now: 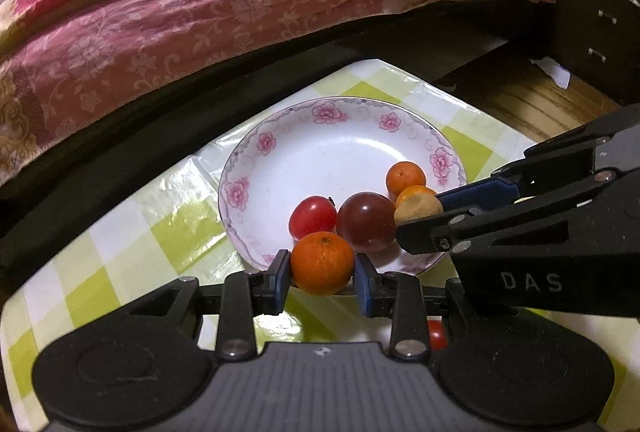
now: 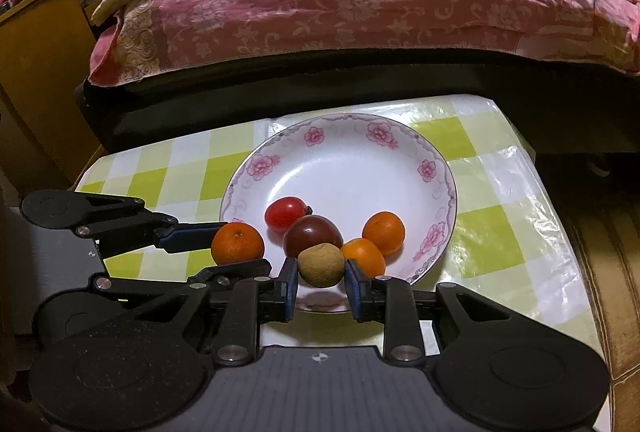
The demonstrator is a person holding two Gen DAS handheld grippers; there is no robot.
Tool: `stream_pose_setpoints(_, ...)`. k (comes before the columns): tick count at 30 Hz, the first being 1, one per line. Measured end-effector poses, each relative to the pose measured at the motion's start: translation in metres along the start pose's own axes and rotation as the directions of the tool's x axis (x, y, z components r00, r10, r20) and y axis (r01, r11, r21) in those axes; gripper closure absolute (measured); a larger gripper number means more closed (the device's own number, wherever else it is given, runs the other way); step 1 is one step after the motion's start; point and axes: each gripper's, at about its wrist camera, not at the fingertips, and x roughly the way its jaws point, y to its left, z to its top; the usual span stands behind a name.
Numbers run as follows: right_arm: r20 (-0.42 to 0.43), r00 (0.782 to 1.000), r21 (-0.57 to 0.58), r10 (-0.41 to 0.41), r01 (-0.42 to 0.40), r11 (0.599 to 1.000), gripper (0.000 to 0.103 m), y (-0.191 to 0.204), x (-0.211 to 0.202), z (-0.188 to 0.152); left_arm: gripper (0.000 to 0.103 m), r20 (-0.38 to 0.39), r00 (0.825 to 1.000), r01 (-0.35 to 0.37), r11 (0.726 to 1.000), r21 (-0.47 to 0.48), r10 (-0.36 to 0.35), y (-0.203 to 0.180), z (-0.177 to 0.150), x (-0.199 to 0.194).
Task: Organize fruits
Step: 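Carry both fruits to the plate and open both tools to release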
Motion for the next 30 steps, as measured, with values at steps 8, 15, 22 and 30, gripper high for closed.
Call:
stream_pose_setpoints(8,0.023,1.0,-0.001,-0.011,0.011,1.0,0.08,-0.004,0.005,0.002,0.062,-0.001,1.0,0.01,1.0,-0.02,-0.01,0.003,0.003,0.009)
stream_pose_setpoints(15,0.03,0.999,-0.022,-0.032,0.033,0.999,0.08,-0.004,0.007,0.004,0.061,-0.005,1.0,0.012,0.999,-0.037,-0.012,0.005,0.005,0.016)
stream_pose_setpoints(22,0.0,0.999,-0.034,-0.034,0.034,0.999,0.08,-0.003,0.007,0.003,0.061,-0.001,1.0,0.012,1.0,-0.006,-0.012,0.003,0.003,0.017)
stream_pose_setpoints(30,0.028,0.999,-0.036,-0.04,0.041,0.999,0.076,-0.005,0.008,0.002,0.06,0.0,1.0,0.011,1.0,-0.01,-0.011,0.004,0.004,0.015)
